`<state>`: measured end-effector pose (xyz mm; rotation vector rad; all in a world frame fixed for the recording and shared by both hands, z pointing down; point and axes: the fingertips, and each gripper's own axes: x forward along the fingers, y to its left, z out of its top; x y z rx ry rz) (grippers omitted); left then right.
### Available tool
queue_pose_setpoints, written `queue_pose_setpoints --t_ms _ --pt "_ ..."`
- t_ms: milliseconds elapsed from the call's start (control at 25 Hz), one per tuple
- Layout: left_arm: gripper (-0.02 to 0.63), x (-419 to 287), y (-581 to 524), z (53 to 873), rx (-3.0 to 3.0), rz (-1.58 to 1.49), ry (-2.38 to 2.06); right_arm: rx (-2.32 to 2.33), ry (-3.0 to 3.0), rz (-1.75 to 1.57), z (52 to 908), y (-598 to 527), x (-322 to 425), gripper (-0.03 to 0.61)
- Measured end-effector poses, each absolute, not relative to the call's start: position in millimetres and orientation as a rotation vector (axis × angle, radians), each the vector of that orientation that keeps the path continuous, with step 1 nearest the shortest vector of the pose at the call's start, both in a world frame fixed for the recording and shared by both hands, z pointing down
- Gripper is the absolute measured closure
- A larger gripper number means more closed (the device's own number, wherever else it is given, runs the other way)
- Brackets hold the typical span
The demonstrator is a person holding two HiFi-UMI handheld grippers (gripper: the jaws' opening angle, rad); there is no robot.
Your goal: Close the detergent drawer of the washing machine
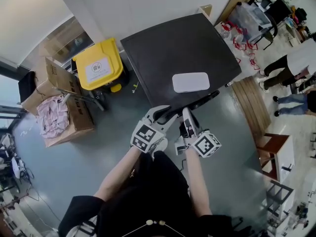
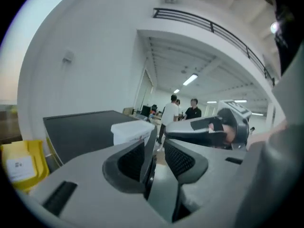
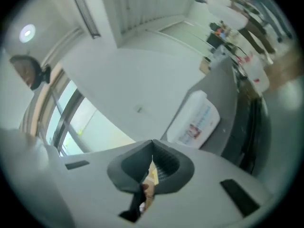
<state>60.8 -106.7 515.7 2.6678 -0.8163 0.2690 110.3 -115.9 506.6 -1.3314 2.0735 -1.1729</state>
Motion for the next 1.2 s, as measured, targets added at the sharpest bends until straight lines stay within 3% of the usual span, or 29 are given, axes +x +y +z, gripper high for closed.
queue_pose_setpoints --t_ms 240,320,360,560,1200 --pt "0.492 33.6 -90.8 414.9 2.803 0.013 -0.753 -1.610 2.628 -0.287 406.4 -83.0 82.5 0.578" --pt "0.600 21.5 -82.5 390.5 2.852 -0.041 -0.794 -1.660 2.696 -0.071 386.9 -68.2 72.0 0.577" --pt "0.600 15.6 -78.3 379.1 2.868 -0.069 -0.817 -1.670 2.707 -0.008 379.6 -60.7 67.8 0.577" --pt "0.606 -2.1 -57.2 349.2 2.935 -0.075 -0.833 -1.715 2.679 0.042 362.2 -33.2 66.5 0.578" --pt "0.607 -5.1 -65.8 364.2 2.881 -0.027 -0.943 -1.718 2.712 0.074 356.8 -27.3 89.8 0.578"
